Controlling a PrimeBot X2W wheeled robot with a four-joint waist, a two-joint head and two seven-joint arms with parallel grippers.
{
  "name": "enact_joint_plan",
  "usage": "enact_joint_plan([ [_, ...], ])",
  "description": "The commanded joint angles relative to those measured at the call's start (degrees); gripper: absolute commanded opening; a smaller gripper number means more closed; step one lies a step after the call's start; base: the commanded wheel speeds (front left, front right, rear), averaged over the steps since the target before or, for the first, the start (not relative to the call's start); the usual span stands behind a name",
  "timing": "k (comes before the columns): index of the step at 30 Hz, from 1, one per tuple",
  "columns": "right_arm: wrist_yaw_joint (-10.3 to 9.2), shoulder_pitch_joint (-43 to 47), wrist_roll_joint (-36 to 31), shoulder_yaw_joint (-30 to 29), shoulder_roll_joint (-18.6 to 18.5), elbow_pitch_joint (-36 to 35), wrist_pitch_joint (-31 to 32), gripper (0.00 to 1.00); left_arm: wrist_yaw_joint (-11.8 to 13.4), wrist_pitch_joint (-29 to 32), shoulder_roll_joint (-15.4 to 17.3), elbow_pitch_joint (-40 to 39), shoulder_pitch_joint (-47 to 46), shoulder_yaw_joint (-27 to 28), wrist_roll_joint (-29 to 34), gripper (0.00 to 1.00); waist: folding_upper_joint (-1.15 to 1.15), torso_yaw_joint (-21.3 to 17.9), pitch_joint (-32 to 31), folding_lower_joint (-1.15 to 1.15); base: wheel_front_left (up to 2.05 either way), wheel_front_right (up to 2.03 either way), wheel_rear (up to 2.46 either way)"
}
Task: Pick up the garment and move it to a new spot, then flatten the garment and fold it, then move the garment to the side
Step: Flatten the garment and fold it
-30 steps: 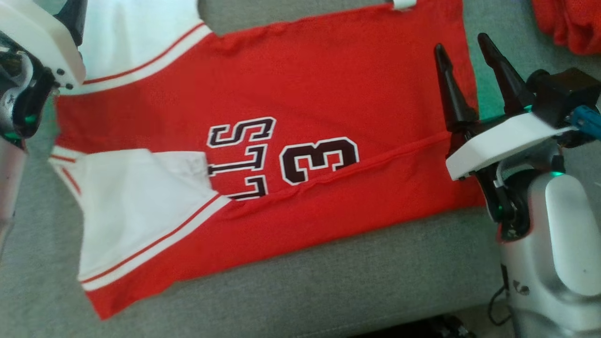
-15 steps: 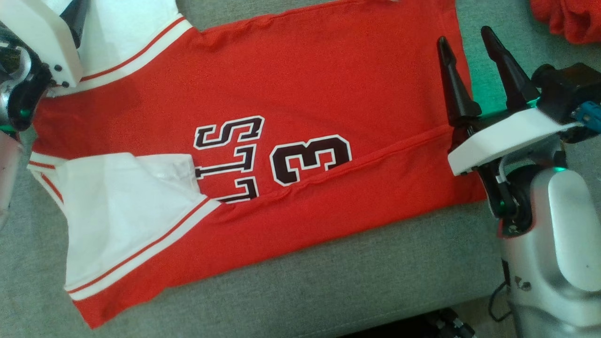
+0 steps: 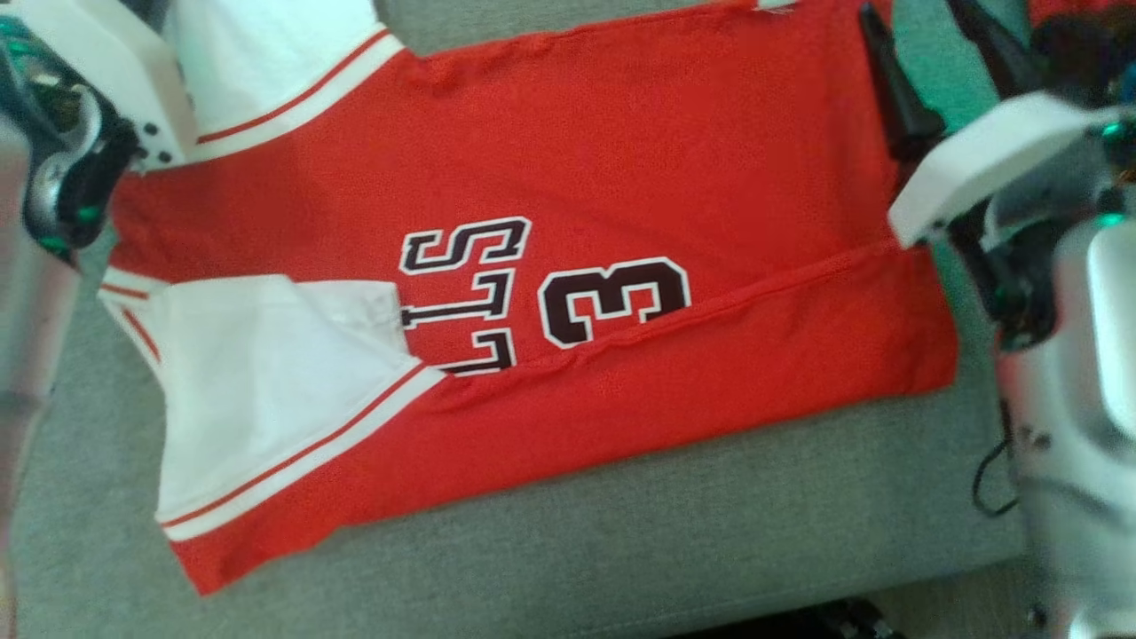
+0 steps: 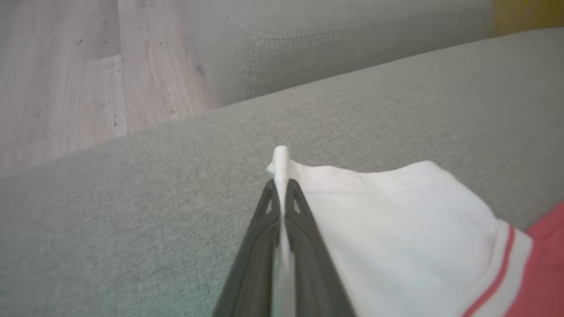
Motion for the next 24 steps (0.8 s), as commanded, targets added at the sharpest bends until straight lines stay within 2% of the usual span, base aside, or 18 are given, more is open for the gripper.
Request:
enact_joint_plan([
  [1,-0.04,-1.9,-0.4,0.6,-0.9,-0.6,1.5,1.0,0.0,-1.1,1.8,-2.6,-1.9,1.9,0.4,0.0,0.0,1.0,-0.5,0.0,0.0,0.0,0.0],
  [12,-0.04,-10.8,1.1,1.1,-5.8,13.4,9.2,1.0,-1.1,-4.1,0.2,-9.2,-0.8,0.7,-0.5,0.0,0.0,6.1,-0.6,0.0,0.0,0.0,0.0],
  [14,-0.04,-11.5,1.4,1.4,-6.1,15.2,9.4,0.66,-1.0,-4.3,-0.1,-9.9,-0.4,0.6,-0.8,0.0,0.0,6.5,-0.6,0.0,0.0,0.0,0.0],
  [15,-0.04,-11.7,1.6,1.6,-6.1,15.9,9.3,0.46,-1.0,-4.4,-0.2,-10.1,-0.2,0.5,-0.9,0.0,0.0,6.6,-0.6,0.0,0.0,0.0,0.0],
  [18,-0.04,-12.1,2.9,2.1,-6.0,16.9,7.8,0.24,-0.9,-4.7,-0.4,-10.6,0.3,0.5,-1.3,0.0,0.0,6.9,-0.8,0.0,0.0,0.0,0.0],
  [20,-0.04,-12.2,3.4,2.6,-6.1,17.3,6.2,0.0,-0.8,-5.1,-0.3,-10.6,0.7,0.7,-1.5,0.0,0.0,6.9,-1.2,0.0,0.0,0.0,0.0],
  [24,-0.04,-11.9,4.0,3.3,-6.4,18.0,2.5,0.0,-0.8,-6.6,0.1,-11.3,2.2,1.0,-1.9,0.0,0.0,6.9,-2.4,0.0,0.0,0.0,0.0],
])
